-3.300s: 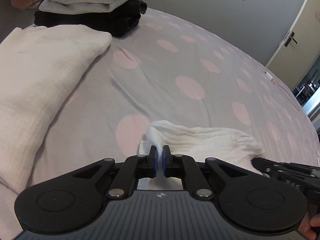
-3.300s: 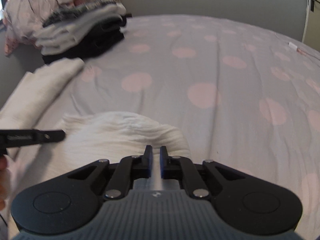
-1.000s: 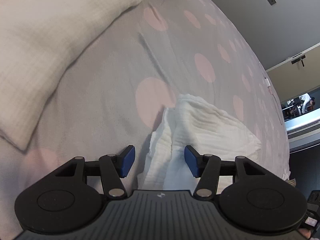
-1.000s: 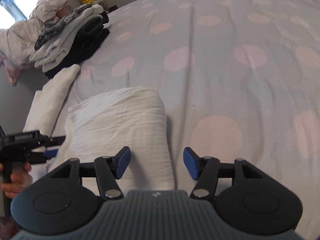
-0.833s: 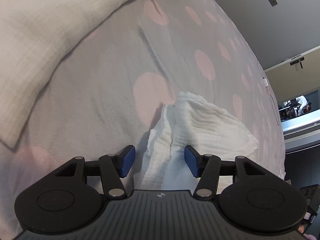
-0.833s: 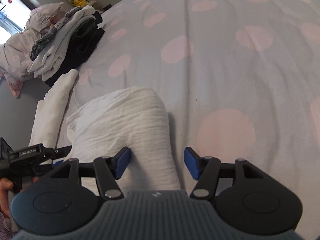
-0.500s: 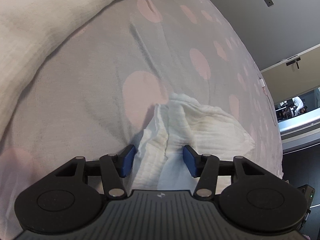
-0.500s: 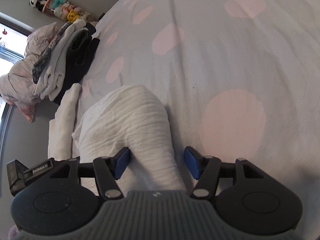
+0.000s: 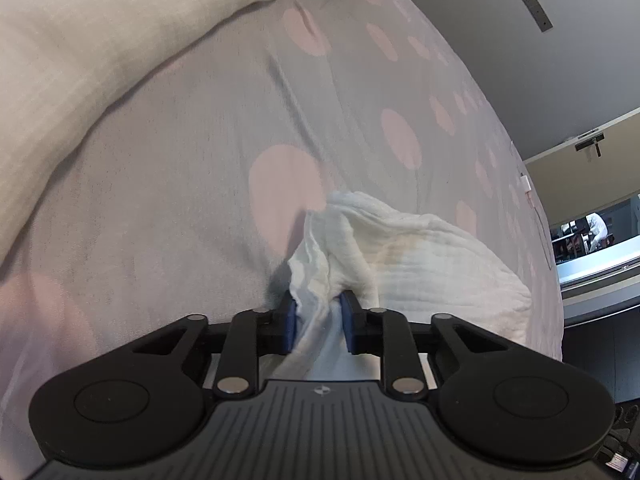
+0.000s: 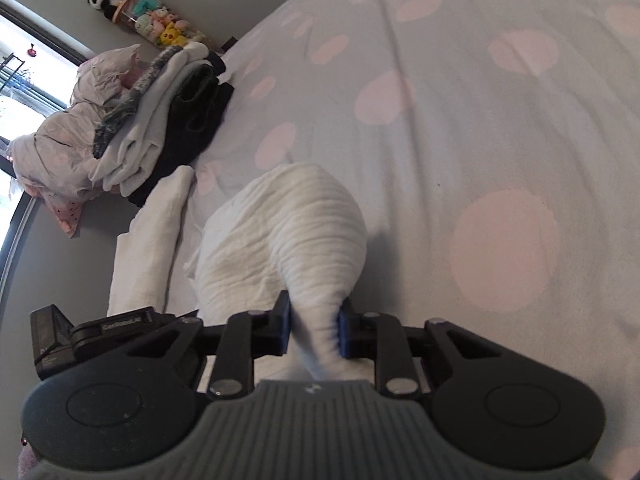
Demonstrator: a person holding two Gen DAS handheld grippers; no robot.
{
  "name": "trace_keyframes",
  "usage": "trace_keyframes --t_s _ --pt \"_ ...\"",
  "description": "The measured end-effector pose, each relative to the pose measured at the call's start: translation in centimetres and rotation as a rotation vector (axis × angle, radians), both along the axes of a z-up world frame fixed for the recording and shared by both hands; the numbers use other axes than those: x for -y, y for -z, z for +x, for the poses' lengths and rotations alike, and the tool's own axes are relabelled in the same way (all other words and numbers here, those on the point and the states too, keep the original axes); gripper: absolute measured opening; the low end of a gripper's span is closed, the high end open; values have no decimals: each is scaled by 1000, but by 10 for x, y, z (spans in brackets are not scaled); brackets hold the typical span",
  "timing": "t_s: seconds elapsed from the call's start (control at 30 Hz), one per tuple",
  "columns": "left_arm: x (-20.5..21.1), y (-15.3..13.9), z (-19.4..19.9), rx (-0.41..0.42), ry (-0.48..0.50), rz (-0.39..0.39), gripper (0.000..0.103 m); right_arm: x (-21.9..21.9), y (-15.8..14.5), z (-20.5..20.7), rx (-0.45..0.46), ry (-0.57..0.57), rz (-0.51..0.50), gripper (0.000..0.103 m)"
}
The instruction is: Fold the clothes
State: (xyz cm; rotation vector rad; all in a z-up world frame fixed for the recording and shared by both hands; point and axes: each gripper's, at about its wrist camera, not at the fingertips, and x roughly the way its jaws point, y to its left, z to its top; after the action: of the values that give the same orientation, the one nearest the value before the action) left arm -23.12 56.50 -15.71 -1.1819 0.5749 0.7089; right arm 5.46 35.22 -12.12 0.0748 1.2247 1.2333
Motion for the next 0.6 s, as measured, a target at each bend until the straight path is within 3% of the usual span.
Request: trace_keyframes --t_s 0.33,0.6 --pt "16 -43 -17 107 -20 143 17 17 -55 -22 65 -31 79 24" --pt "13 -85 -66 236 -148 188 16 2 -109 -58 125 -111 179 24"
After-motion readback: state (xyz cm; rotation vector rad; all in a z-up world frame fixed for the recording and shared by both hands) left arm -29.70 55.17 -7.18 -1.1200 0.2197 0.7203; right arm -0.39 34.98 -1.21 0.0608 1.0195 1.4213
